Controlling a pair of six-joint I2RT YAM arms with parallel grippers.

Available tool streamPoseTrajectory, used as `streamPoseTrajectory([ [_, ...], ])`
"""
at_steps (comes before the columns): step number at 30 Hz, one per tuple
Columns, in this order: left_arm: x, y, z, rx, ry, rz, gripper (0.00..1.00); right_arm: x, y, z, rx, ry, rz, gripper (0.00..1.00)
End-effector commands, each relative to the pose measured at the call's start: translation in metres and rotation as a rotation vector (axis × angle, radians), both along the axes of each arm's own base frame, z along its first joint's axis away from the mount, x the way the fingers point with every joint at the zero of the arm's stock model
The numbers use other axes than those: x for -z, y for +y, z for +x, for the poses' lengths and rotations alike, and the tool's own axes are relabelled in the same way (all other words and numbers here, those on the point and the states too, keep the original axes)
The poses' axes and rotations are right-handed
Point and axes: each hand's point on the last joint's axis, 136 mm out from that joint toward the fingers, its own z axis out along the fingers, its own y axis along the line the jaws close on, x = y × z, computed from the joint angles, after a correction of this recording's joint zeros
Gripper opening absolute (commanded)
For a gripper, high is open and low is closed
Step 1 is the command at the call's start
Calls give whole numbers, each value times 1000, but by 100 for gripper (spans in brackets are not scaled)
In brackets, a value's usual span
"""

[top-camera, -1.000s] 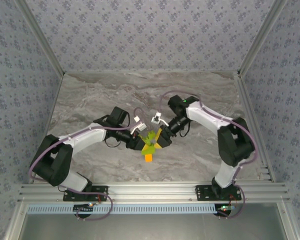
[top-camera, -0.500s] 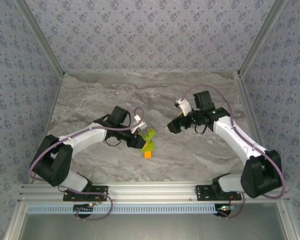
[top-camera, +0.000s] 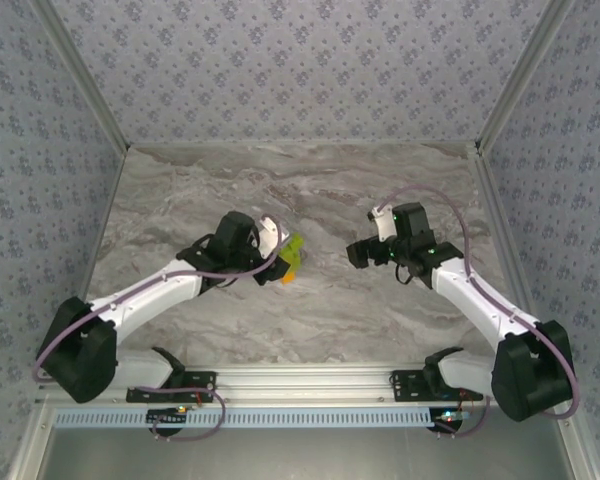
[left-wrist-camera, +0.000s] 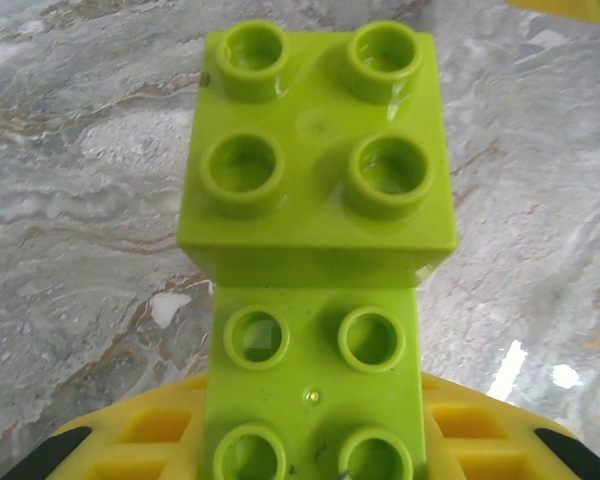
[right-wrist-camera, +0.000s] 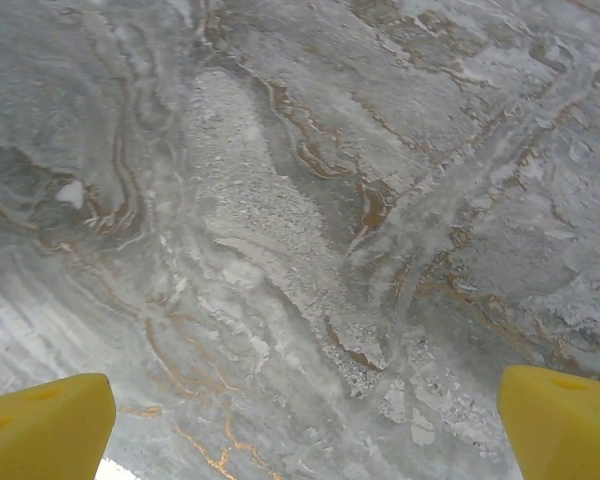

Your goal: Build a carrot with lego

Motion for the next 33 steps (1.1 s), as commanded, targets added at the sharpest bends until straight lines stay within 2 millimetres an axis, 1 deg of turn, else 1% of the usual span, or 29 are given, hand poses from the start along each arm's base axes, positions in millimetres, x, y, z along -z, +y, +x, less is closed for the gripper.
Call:
streamPoseTrajectory([
  [1, 7, 5, 9, -77, -47, 25, 13, -5, -2, 14, 137, -12, -12, 100],
  [4, 18, 3, 8, -84, -39, 34, 13, -7, 7, 20, 185, -21, -13, 100],
  [7, 17, 1, 11, -109, -86, 43, 13, -9, 17, 27, 249, -20, -20, 100],
  [10, 18, 2, 13, -144, -137, 48, 13, -13, 36, 29, 248, -28, -61, 100],
  [13, 18, 6, 12, -176, -164, 41, 13, -14, 59, 27, 207, -24, -48, 100],
  [15, 19, 8, 11, -190, -167, 33, 13, -12, 70, 25, 183, -8, -23, 100],
  [21, 26, 13, 9, -212, -154, 23, 16, -3, 82, 20, 139, 43, 16, 100],
  [28, 31, 12, 4, -210, -113, 14, 19, 1, 79, 17, 142, 54, 17, 100],
  [33, 36, 13, 0, -213, -91, 3, 21, 4, 83, 16, 119, 62, 22, 100],
])
